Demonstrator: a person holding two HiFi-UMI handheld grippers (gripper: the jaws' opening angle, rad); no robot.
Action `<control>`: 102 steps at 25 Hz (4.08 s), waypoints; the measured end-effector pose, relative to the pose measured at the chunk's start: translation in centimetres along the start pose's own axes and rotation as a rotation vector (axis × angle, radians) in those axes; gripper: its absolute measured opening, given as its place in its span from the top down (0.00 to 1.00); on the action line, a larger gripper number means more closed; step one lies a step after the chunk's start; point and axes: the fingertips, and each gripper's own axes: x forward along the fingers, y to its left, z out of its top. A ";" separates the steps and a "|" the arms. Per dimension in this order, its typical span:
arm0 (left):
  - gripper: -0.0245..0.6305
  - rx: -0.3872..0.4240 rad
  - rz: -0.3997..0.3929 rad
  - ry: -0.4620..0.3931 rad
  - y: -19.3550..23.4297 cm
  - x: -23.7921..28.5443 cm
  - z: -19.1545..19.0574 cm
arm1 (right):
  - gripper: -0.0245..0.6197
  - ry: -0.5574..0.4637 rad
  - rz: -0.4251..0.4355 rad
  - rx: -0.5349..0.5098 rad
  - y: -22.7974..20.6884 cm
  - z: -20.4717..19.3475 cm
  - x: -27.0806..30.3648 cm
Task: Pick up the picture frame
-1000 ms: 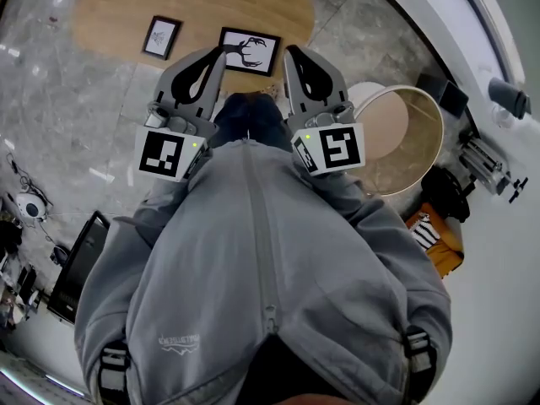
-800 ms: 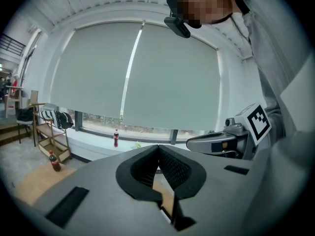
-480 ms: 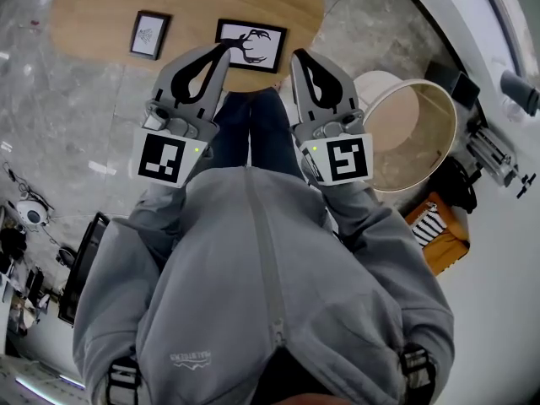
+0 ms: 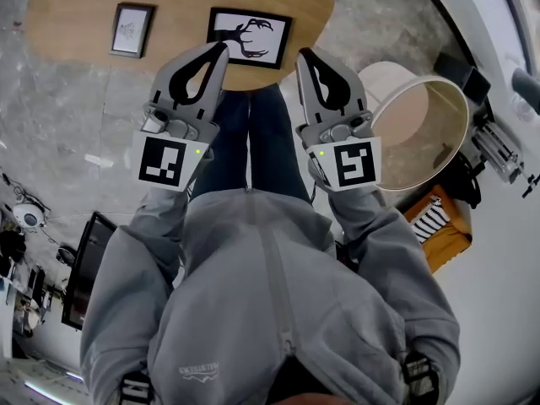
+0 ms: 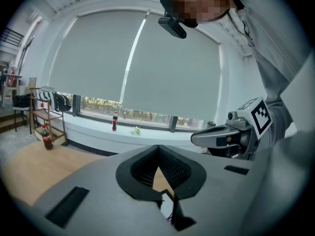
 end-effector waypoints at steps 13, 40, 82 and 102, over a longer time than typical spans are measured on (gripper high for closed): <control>0.93 -0.039 0.040 0.046 2.7 3.6 -9.3 | 0.91 0.044 -0.005 0.008 -1.4 -9.1 4.0; 0.93 -0.179 0.053 0.190 7.0 7.0 -23.4 | 0.91 0.137 -0.002 -0.023 -2.8 -20.3 8.5; 0.73 -0.208 0.162 0.545 5.2 11.4 -32.1 | 0.91 0.307 -0.123 0.202 -11.1 -29.9 2.1; 0.73 -0.167 0.099 0.596 -1.6 15.7 -31.8 | 0.68 0.265 -0.134 0.774 -16.2 -35.0 -3.0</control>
